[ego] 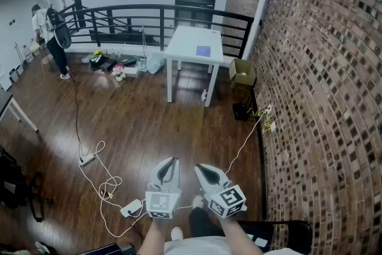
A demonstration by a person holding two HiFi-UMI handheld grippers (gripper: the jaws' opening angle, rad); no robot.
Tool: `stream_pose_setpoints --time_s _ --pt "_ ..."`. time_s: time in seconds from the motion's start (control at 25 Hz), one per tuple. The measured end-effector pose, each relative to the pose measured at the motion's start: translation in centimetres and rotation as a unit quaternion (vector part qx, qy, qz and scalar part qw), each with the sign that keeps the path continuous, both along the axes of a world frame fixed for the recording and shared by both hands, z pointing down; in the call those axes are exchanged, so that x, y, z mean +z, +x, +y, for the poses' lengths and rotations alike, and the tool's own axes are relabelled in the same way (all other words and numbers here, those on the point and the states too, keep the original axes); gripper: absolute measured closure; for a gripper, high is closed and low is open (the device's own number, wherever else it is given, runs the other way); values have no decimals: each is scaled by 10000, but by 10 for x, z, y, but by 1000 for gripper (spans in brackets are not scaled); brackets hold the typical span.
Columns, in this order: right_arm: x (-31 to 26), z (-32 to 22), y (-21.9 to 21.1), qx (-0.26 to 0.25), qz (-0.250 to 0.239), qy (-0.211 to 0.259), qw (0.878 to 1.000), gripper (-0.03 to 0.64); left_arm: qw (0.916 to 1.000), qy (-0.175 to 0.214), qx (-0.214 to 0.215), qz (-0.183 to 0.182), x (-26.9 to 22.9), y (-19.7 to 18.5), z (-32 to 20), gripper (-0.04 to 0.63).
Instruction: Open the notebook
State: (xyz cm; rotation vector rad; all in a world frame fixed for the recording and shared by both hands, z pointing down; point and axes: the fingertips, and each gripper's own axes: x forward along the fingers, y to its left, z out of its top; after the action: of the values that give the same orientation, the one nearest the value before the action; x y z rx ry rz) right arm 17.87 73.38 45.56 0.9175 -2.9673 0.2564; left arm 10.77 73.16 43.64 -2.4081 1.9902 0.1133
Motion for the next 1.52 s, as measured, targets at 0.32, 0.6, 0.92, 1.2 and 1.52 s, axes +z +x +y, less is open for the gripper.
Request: stream_pose_setpoints --time_s 0.32,0.6,0.92,1.2,1.52 --pt "-19 -214 7 160 -264 91 9995 624 9993 94 7 -356 -15 -7 -203 565" --pt "-8 -382 31 362 64 -630 9973 624 9973 50 235 -690 -36 19 -349 574" --pt "37 -490 17 328 316 -1134 9925 624 9970 -289 413 -579 1 9 -483 574" --pt "51 -642 -10 472 792 -946 9912 624 9978 -176 595 -232 16 -21 -648 575" --pt "50 -833 -47 1320 1317 -730 9798 529 9978 22 626 -197 10 -78 -817 577"
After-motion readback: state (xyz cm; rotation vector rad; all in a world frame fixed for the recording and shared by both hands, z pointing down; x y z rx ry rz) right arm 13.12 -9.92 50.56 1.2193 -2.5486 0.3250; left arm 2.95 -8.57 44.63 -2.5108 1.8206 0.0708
